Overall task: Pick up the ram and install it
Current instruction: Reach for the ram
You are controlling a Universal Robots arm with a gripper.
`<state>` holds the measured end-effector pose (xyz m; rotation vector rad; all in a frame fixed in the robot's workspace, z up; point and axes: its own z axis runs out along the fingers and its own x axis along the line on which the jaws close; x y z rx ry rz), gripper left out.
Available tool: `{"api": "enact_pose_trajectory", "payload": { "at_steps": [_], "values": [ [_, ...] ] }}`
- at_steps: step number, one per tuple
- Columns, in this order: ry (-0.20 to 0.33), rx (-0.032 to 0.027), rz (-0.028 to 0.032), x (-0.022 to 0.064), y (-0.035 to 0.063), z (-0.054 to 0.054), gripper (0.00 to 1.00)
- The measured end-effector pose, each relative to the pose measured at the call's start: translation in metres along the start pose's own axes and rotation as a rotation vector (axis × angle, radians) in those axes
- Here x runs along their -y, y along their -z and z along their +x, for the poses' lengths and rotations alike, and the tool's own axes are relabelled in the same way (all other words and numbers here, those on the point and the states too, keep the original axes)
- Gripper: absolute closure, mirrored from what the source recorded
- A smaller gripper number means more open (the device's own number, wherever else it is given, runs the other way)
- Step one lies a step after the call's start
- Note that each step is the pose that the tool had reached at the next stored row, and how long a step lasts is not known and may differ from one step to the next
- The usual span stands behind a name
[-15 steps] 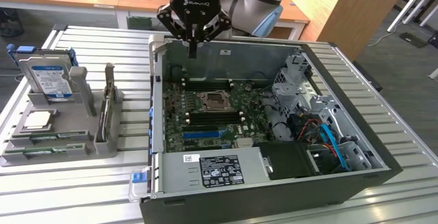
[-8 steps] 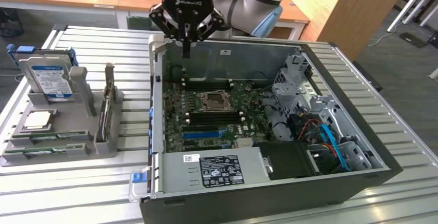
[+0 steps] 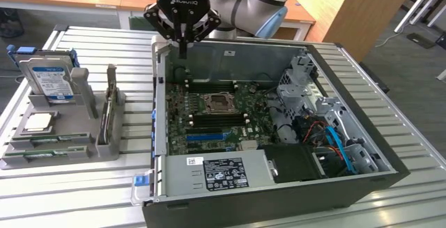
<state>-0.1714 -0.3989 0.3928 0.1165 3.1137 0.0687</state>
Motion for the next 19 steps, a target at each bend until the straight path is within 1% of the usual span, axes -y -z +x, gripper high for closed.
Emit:
{"api": "enact_pose_trajectory", "payload": {
  "at_steps": [10,15,19],
  "values": [
    [0.000,0.0000,0.0000,0.0013,0.0002,0.017,0.89],
    [0.000,0.0000,0.0002,0.0025,0.0005,0.033,0.89],
    [0.000,0.0000,0.0002,0.0032,0.0007,0.043,0.89]
  ]
}}
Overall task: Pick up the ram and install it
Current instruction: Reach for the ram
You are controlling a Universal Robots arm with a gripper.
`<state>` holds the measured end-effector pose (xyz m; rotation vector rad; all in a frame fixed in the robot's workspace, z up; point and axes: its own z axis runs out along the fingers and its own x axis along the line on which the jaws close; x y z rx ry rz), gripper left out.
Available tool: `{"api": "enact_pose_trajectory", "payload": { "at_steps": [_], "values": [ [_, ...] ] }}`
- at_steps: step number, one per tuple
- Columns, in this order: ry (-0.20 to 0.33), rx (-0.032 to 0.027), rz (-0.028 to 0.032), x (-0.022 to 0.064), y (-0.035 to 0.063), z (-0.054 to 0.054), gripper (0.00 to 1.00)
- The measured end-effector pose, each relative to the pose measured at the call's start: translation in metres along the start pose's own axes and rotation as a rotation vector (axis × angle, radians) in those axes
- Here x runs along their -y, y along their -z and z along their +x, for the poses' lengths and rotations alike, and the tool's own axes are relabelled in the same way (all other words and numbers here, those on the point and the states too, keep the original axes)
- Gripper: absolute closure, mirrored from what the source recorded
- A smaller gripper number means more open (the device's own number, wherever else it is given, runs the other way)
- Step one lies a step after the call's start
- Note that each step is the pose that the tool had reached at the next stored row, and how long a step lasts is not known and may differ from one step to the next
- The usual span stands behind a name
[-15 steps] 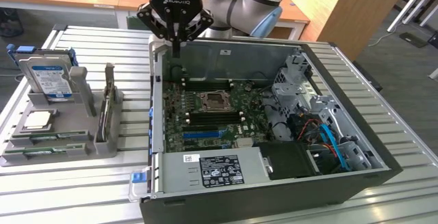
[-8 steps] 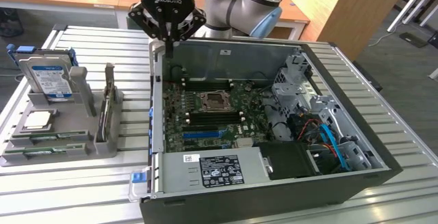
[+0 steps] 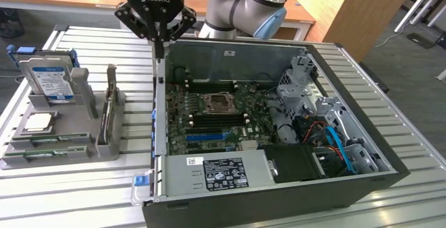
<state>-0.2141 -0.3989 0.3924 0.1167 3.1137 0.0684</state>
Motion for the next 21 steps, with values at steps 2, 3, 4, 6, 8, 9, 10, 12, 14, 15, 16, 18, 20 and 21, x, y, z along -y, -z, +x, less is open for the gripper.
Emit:
{"api": "enact_pose_trajectory", "payload": {
  "at_steps": [2,3,4,6,8,9,10,12,14,15,16,18,20,21],
  "values": [
    [0.000,0.0001,-0.0001,0.0004,0.0000,0.005,0.89],
    [0.000,0.0000,-0.0001,0.0006,0.0001,0.008,0.89],
    [0.000,0.0000,0.0000,0.0008,0.0002,0.010,0.89],
    [0.000,0.0000,0.0000,0.0012,0.0002,0.017,0.89],
    [0.000,0.0000,0.0000,0.0016,0.0003,0.022,0.89],
    [0.000,0.0001,-0.0001,0.0018,0.0003,0.024,0.89],
    [0.000,0.0001,-0.0001,0.0020,0.0002,0.027,0.89],
    [0.000,0.0001,0.0000,0.0023,0.0002,0.031,0.89],
    [0.000,-0.0001,0.0000,0.0027,0.0002,0.036,0.89],
    [0.000,0.0000,-0.0001,0.0028,0.0001,0.038,0.89],
    [0.000,0.0000,0.0000,0.0030,0.0001,0.040,0.89],
    [0.000,0.0001,-0.0001,0.0032,0.0000,0.043,0.89],
    [0.000,0.0000,0.0000,0.0035,0.0000,0.047,0.89],
    [0.000,0.0000,0.0000,0.0037,-0.0001,0.049,0.89]
  ]
}}
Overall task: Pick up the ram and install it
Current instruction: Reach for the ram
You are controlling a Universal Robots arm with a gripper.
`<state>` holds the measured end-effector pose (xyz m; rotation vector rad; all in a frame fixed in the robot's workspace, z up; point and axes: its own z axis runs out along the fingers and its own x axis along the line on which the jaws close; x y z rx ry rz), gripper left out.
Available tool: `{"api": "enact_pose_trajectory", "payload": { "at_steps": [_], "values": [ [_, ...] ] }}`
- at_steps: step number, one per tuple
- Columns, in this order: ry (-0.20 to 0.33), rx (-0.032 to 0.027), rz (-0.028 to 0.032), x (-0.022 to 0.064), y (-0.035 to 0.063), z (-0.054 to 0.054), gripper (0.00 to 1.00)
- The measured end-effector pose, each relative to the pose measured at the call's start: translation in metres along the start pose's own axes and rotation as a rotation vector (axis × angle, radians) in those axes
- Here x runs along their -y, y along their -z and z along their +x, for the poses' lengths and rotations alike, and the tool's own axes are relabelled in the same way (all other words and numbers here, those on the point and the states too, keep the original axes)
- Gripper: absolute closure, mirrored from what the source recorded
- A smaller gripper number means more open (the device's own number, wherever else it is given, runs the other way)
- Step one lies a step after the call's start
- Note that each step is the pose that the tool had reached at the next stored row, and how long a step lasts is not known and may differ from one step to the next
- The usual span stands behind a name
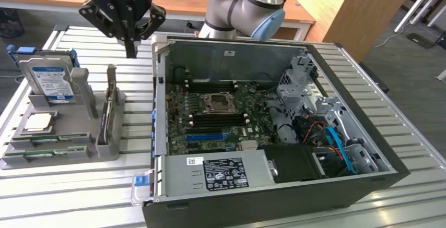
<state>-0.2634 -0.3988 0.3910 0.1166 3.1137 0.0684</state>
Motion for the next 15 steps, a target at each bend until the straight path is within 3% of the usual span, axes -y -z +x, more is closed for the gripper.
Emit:
{"api": "enact_pose_trajectory", "payload": {
  "at_steps": [15],
  "values": [
    [0.000,0.0000,0.0001,0.0014,-0.0004,0.019,0.89]
  ]
}}
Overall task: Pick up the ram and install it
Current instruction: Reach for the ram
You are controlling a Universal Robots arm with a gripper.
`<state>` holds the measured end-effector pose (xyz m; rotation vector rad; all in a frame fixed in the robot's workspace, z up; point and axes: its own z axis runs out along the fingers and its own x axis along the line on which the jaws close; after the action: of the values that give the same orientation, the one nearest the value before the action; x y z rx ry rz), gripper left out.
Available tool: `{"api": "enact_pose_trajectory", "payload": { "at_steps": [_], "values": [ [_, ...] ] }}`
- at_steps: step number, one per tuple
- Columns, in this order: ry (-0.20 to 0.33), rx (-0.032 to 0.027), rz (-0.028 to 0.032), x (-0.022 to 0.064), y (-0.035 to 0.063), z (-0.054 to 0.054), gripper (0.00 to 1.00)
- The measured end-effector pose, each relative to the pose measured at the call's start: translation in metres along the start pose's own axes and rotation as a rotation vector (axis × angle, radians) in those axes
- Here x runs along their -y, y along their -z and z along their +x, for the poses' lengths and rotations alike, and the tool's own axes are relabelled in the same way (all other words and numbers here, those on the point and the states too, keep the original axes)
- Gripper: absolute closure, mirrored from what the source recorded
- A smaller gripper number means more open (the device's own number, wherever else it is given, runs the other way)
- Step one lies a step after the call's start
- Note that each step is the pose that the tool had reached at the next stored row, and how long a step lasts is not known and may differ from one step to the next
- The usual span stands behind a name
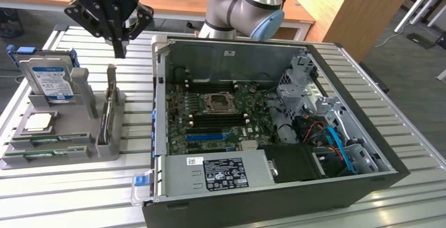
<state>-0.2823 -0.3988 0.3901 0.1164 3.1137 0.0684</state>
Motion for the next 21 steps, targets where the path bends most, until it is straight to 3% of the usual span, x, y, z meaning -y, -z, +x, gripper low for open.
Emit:
{"api": "enact_pose_trajectory", "payload": {
  "at_steps": [21],
  "values": [
    [0.002,-0.0001,-0.0001,0.0020,-0.0003,0.027,0.89]
  ]
}}
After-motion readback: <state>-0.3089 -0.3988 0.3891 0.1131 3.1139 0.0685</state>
